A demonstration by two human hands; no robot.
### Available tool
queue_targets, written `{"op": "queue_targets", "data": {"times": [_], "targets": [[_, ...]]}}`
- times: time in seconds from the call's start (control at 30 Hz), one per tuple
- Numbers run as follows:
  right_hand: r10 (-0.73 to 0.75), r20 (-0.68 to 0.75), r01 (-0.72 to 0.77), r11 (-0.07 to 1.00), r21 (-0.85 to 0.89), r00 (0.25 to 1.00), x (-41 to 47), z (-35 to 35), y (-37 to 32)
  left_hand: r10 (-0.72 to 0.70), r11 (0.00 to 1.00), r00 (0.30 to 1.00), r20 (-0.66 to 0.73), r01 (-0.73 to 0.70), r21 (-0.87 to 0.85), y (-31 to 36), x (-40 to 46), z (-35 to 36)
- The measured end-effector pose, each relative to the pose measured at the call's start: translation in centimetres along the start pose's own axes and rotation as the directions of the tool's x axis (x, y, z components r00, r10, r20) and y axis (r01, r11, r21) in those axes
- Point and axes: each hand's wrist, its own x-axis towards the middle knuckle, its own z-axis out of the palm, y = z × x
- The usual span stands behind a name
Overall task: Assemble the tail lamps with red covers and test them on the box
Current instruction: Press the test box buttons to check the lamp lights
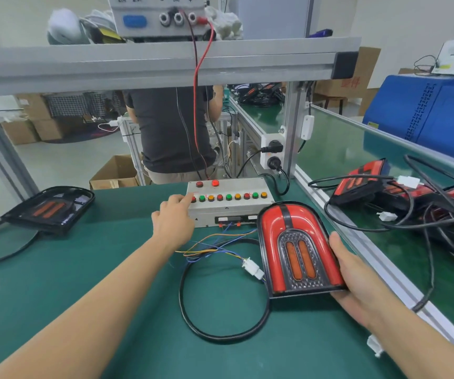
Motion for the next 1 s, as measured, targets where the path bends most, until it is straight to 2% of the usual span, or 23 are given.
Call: {"op": "queue_targets", "data": {"times": [0.37, 0.5, 0.57, 0.7, 1.0], "targets": [[-0.015, -0.022, 0.016, 0.999, 0.028, 1.0, 0.2, -0.1, 0.5, 0.063, 0.973, 0.997, -0.052, -0.05, 0.224, -0.8, 1.2, 1.1], [-0.018, -0.056, 0.021, 0.999, 0.043, 0.998, 0.6, -0.2, 0.8, 0.189, 0.877, 0.977, -0.102, -0.121, 0.465, -0.8, 1.4, 1.1], [-0.018, -0.051, 0.02, 0.999, 0.049, 0.999, 0.8, -0.3, 0.9, 0.235, 0.836, 0.965, -0.121, -0.137, 0.531, -0.5, 1.7, 0.8], [-0.025, -0.036, 0.026, 0.999, 0.041, 0.999, 0.8, -0.3, 1.0, 0.236, 0.812, 0.963, -0.126, -0.124, 0.571, -0.1, 1.9, 0.6], [-0.033, -0.03, 0.033, 0.999, 0.013, 0.999, 0.6, -0.2, 0.8, 0.177, 0.842, 0.973, -0.146, -0.073, 0.534, 0.3, 1.3, 0.8]]}}
